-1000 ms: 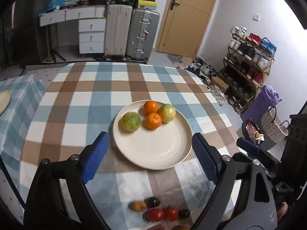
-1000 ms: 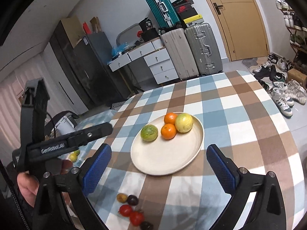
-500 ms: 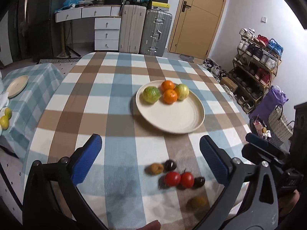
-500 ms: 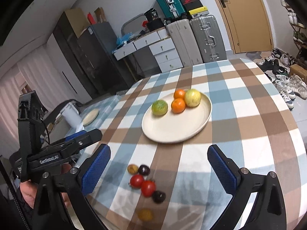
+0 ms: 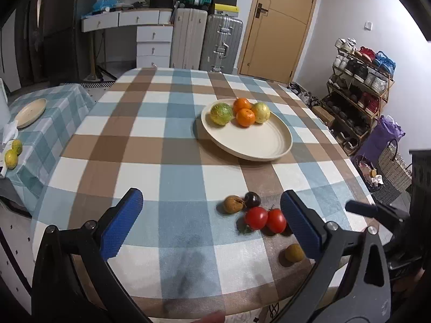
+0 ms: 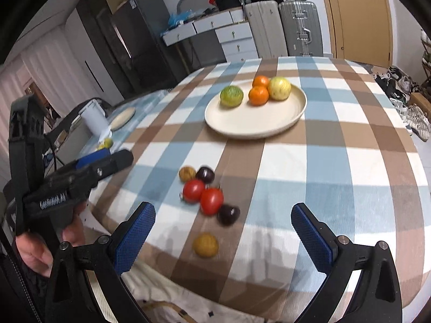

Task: Organize fruits
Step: 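Move both grippers back toward the fruits on the tablecloth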

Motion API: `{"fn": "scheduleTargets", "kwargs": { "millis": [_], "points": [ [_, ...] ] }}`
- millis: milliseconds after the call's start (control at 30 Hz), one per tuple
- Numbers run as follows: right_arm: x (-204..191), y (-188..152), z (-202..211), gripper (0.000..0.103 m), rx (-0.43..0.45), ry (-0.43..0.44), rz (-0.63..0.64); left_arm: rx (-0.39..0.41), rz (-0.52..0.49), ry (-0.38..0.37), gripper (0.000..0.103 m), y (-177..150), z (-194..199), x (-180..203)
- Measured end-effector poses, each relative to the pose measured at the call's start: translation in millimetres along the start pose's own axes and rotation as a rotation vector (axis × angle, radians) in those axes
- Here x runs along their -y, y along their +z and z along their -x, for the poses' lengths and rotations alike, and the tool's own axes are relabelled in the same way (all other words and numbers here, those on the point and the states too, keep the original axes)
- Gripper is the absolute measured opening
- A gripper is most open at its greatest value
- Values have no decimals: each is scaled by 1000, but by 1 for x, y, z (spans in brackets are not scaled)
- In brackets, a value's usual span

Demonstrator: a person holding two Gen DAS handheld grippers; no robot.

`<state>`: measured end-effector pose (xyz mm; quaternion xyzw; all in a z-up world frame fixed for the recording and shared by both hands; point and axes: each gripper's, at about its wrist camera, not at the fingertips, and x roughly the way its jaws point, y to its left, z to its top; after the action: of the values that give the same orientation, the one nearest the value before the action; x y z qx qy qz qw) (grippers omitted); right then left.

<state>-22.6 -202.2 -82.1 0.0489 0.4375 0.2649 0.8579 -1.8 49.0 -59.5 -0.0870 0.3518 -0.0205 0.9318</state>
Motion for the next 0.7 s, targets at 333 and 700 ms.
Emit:
{"fn": "scheduleTargets", "kwargs": {
  "millis": [333, 700],
  "points": [
    [-1, -28, -10, 103, -93, -17, -23, -39, 40, -26, 102, 1, -7, -4],
    [-20, -37, -28, 97, -137, -40, 61, -55, 45, -32, 102, 1, -10, 0]
  ]
}}
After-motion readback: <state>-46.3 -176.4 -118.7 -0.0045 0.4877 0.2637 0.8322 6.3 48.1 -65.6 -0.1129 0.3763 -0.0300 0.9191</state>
